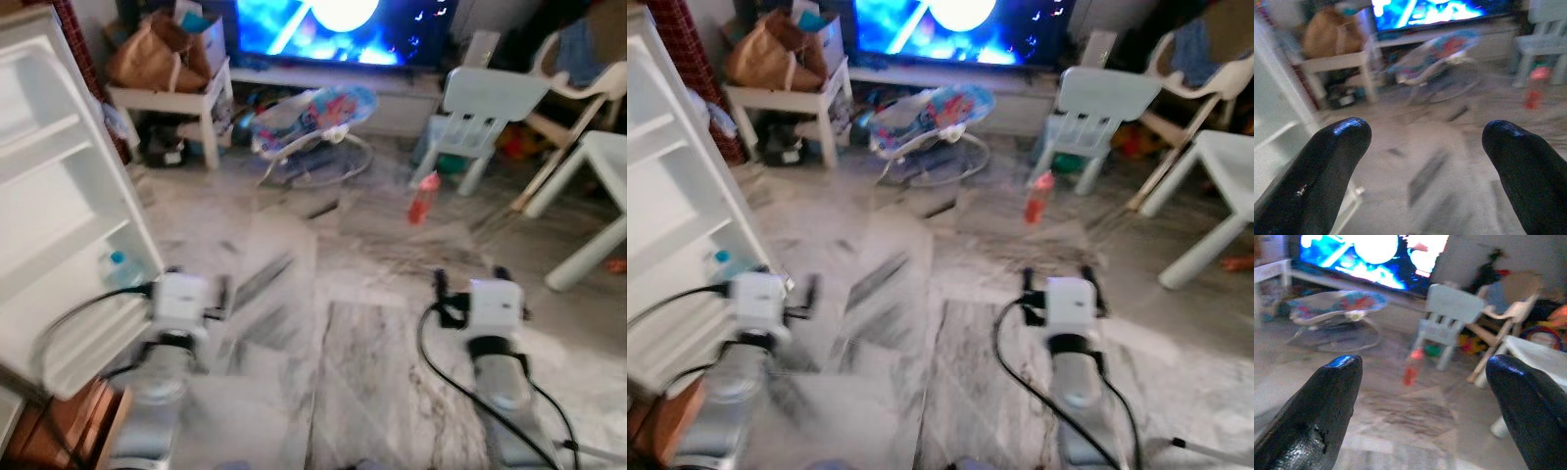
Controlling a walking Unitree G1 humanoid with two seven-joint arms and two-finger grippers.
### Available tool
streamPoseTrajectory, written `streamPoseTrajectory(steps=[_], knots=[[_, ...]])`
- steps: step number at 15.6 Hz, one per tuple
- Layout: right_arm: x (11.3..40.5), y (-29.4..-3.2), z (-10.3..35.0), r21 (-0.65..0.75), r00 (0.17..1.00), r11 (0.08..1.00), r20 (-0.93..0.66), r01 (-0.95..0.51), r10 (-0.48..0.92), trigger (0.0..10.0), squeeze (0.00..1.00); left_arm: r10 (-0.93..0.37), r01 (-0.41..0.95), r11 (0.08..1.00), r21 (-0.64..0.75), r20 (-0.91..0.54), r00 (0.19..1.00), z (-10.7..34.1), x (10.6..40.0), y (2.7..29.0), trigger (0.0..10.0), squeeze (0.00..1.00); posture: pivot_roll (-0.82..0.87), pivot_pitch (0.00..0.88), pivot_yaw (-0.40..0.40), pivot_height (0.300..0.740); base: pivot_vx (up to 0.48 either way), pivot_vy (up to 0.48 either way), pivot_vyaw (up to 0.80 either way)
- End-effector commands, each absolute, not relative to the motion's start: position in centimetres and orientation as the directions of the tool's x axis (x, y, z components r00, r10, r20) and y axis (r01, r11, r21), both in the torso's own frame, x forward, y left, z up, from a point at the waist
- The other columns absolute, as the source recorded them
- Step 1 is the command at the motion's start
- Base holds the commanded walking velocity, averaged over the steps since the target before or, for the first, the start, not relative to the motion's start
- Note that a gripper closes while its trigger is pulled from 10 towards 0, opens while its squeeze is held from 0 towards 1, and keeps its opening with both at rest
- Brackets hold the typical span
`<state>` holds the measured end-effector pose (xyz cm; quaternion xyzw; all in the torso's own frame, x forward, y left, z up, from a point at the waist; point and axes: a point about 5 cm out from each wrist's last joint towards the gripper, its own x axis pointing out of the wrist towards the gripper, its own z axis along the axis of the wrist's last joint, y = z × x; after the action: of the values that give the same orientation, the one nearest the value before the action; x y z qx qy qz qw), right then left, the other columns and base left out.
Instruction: Restocking fridge
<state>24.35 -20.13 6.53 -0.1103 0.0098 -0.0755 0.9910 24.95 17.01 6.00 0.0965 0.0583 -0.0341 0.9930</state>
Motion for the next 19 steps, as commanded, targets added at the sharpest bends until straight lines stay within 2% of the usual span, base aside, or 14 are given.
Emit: streamPoseTrajectory(steps=[1,3,9,12,13,14,19], knots=[[24.8,-19.4,7.0,-0.207,0.991,0.969,0.013,0.136,-0.136,10.0,0.0,-0.03,0.056,0.976,0.209,-0.127,0.991,6.0,24.8,18.0,10.0,0.0,0.11,0.029,-0.036,0.74,0.0,0.0,0.0],[24.9,-19.4,7.0,-0.205,0.991,0.969,0.013,0.135,-0.135,10.0,0.0,-0.031,0.057,0.976,0.209,-0.129,0.991,5.9,24.8,17.9,10.0,0.0,0.11,0.032,-0.035,0.74,0.0,0.0,0.0],[24.4,-18.1,6.7,-0.183,0.999,0.982,-0.011,0.037,-0.039,10.0,0.0,-0.028,0.057,0.976,0.209,-0.136,0.99,5.7,24.7,17.8,10.0,0.0,0.1,0.037,-0.036,0.74,0.0,-0.38,0.0],[24.6,-17.2,7.4,-0.014,1.0,1.0,0.013,-0.001,0.002,10.0,0.0,-0.017,0.047,0.976,0.212,-0.142,0.99,5.6,24.6,17.8,10.0,0.0,0.1,0.039,-0.035,0.74,0.0,-0.201,0.0],[24.6,-16.8,7.8,0.085,1.0,0.996,0.024,-0.012,0.01,10.0,0.0,-0.012,0.042,0.975,0.219,-0.139,0.99,5.6,24.7,17.9,10.0,0.0,0.1,0.039,-0.031,0.74,0.0,0.0,0.0],[24.7,-16.6,8.1,0.107,0.999,0.994,0.03,-0.017,0.013,10.0,0.0,-0.003,0.032,0.977,0.213,-0.139,0.99,5.6,24.7,18.0,10.0,0.0,0.1,0.039,-0.031,0.74,0.0,0.0,0.0],[24.8,-16.4,8.0,0.059,0.999,0.998,0.03,-0.033,0.031,10.0,0.0,0.053,-0.024,0.976,0.214,-0.126,0.991,5.9,25.0,18.7,10.0,0.0,0.12,0.047,-0.024,0.74,0.0,0.0,0.0]])
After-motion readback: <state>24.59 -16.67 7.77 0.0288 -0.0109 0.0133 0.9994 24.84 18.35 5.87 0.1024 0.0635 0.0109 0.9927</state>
